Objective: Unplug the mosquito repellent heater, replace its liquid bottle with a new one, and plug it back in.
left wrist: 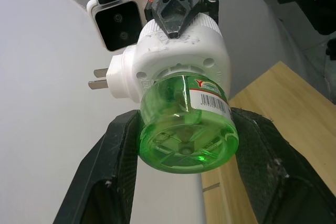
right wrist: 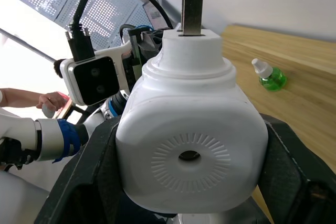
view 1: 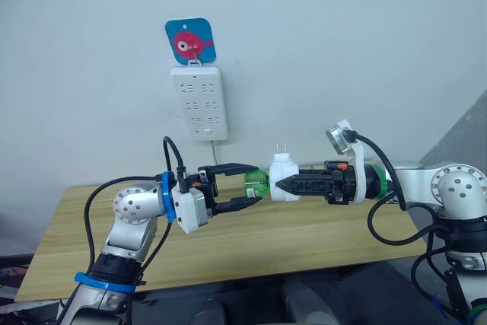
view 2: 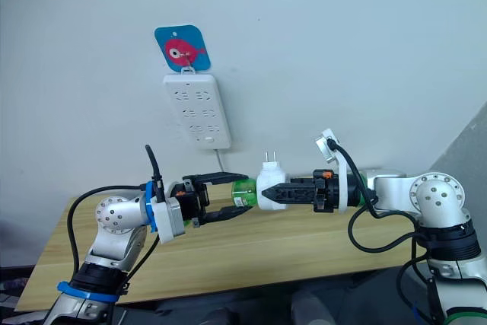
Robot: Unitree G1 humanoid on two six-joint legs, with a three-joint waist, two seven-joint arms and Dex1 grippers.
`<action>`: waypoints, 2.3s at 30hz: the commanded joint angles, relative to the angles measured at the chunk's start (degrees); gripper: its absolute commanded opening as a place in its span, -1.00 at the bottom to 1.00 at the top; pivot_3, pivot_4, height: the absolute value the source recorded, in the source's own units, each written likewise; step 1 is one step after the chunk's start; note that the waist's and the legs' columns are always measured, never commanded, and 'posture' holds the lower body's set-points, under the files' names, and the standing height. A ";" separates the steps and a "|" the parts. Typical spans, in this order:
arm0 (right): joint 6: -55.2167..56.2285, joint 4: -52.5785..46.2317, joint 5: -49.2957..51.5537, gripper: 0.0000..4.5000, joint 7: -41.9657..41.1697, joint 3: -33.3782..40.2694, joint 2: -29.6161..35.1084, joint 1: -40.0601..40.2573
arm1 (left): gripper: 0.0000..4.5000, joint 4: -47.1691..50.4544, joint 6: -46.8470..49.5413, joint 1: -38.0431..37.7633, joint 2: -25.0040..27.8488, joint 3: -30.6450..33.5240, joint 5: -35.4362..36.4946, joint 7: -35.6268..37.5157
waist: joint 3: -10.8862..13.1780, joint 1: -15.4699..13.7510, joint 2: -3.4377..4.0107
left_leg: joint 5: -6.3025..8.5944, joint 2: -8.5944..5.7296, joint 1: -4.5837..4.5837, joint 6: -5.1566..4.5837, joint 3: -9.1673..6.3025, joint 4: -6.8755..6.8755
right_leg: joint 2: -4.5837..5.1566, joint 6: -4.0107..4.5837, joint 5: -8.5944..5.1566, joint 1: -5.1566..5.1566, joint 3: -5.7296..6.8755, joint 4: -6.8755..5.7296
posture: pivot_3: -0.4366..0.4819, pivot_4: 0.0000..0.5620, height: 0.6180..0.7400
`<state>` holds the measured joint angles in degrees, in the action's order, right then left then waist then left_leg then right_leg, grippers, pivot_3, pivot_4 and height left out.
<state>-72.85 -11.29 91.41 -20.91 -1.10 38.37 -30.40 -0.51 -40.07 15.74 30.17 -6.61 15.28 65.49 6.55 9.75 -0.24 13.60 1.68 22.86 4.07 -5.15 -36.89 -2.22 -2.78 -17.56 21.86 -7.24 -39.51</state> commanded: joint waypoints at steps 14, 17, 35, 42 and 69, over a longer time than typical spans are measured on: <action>1.65 -9.47 -9.28 0.33 -10.89 -0.34 1.12 -3.08 | 0.01 12.96 89.55 12.37 21.12 -2.50 35.87 -2.10 | 0.07 0.84 -0.04 | 0.00 0.00 0.06 0.00 -0.20 0.03 | -0.06 0.01 -0.03 0.13 0.18 -0.14 | -0.36 -0.76 1.00; 2.70 -11.11 -12.79 0.33 -13.49 -1.01 1.35 -3.21 | 0.01 12.28 95.89 14.39 19.79 -0.62 39.44 -4.84 | 0.08 1.06 -0.06 | 0.00 0.02 0.05 0.00 -0.23 0.09 | -0.06 0.06 -0.06 0.13 0.21 -0.12 | -0.38 -0.75 1.00; 22.19 -19.63 -39.60 0.33 -34.21 -7.48 5.48 -1.67 | 0.01 13.42 106.47 14.64 16.86 4.55 43.32 -7.09 | 0.10 1.07 -0.07 | 0.00 0.02 0.06 0.01 -0.18 0.10 | -0.05 0.09 -0.08 0.19 0.17 -0.15 | -0.37 -0.74 1.00; 20.47 -19.09 -38.73 0.33 -33.35 -6.43 3.67 -1.60 | 0.32 14.79 101.54 14.23 14.66 5.32 40.59 -5.28 | 0.10 0.99 -0.08 | 0.00 0.01 0.05 0.01 -0.18 0.07 | -0.04 0.09 -0.07 0.18 0.16 -0.18 | -0.36 -0.74 1.00; 15.80 -13.97 -38.59 0.33 -26.51 -3.12 -1.52 -1.25 | 1.00 14.48 84.62 8.39 14.99 9.00 29.30 -2.37 | 0.10 0.93 -0.09 | 0.00 0.00 0.04 0.01 -0.15 0.04 | -0.04 0.10 -0.07 0.22 0.12 -0.31 | -0.34 -0.77 1.00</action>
<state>-57.00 -24.36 51.49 -47.31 -6.02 37.26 -31.18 13.58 47.01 23.85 44.82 0.42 45.44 62.69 6.65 10.68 -0.33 13.60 1.68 22.91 4.08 -5.31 -36.85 -2.26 -2.69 -17.63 22.08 -7.12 -39.82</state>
